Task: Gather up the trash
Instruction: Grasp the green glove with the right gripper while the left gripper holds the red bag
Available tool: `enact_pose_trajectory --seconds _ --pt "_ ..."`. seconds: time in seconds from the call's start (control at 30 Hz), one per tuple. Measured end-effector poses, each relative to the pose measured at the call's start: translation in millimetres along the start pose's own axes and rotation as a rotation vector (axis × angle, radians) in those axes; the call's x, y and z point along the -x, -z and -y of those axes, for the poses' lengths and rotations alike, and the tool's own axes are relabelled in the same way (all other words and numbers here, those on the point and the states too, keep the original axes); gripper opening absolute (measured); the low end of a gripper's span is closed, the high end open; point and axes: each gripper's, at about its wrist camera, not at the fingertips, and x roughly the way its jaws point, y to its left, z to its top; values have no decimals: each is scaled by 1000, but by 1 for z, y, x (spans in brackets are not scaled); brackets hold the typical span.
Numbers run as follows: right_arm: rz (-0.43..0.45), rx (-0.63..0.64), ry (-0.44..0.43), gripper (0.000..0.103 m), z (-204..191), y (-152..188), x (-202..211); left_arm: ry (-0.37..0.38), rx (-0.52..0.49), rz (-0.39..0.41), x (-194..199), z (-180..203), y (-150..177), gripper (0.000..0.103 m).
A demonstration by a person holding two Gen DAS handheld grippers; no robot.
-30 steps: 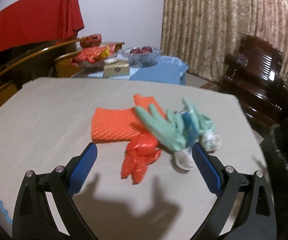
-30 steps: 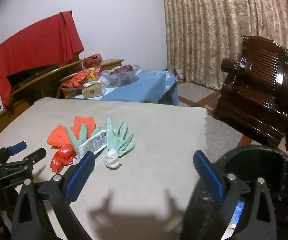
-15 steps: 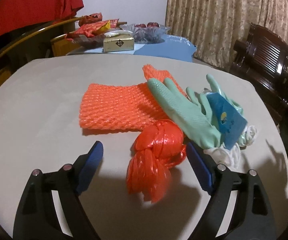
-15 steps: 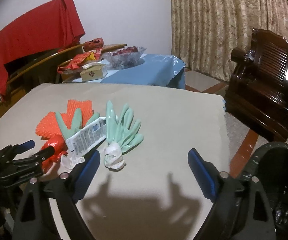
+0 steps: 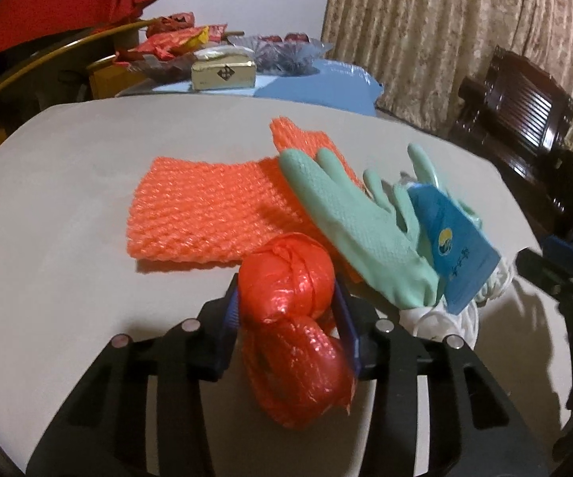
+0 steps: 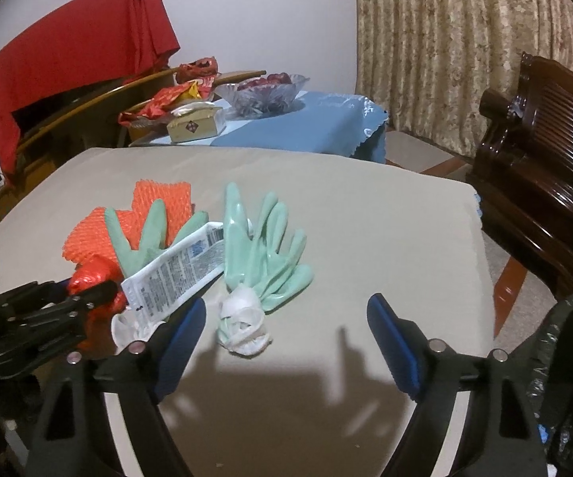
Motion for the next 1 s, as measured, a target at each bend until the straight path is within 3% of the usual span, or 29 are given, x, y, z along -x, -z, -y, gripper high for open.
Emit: enact_pose_trajectory --seconds 0.33,0.67,0.83,1.0 --pt "-24 1 11 82 -6 -8 -22 -32 20 63 23 -6 0 41" --pt "-104 -9 12 80 -12 -14 -57 -39 14 86 26 -7 -10 41" --pt "-144 -20 -4 64 -11 -16 -69 -37 14 86 26 -6 -11 41" --pt "-124 -17 -25 38 -9 -18 -61 -38 2 94 29 -1 -11 41"
